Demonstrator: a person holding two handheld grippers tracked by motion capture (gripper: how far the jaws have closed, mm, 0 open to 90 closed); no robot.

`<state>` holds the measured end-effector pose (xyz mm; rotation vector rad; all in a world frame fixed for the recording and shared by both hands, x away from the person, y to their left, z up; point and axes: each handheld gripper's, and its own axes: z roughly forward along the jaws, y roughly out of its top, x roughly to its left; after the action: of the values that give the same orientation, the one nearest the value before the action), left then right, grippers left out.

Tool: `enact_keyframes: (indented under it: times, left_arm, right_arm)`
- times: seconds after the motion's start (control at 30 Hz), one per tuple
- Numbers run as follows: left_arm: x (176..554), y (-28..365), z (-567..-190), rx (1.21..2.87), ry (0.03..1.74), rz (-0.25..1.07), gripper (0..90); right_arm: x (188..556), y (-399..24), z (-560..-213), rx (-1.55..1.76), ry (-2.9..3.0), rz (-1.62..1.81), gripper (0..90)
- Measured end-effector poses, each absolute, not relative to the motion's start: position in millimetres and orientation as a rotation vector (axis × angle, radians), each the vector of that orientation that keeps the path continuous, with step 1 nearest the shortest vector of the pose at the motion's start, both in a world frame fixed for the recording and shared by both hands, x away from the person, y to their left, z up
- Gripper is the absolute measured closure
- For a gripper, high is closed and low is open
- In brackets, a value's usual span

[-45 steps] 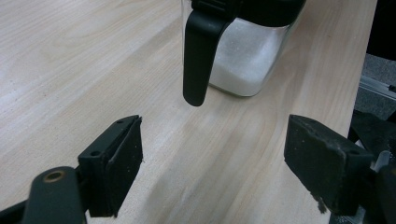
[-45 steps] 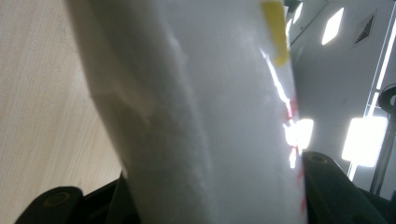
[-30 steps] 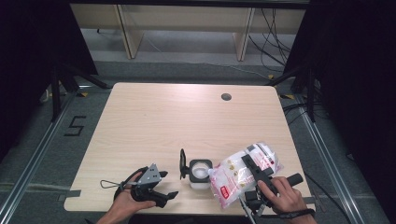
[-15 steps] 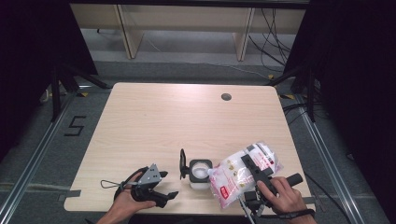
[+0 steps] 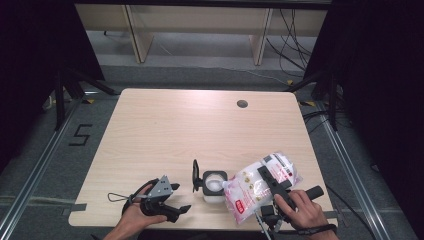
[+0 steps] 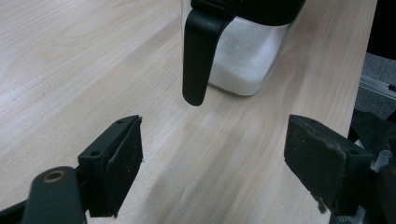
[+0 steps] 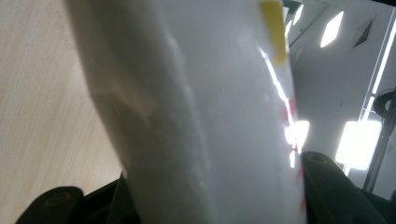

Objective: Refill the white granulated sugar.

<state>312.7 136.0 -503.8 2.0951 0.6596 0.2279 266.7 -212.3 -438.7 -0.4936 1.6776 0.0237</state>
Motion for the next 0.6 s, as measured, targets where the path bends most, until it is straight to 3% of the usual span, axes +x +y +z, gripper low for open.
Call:
enact_keyframes:
  times: [0.6]
  left_arm:
    - [312.6, 136.3, -503.4, 2.095, 0.659, 0.229, 19.2]
  right_arm:
    - [267.4, -211.7, -439.2, -0.481, 1.682, 0.051, 59.5]
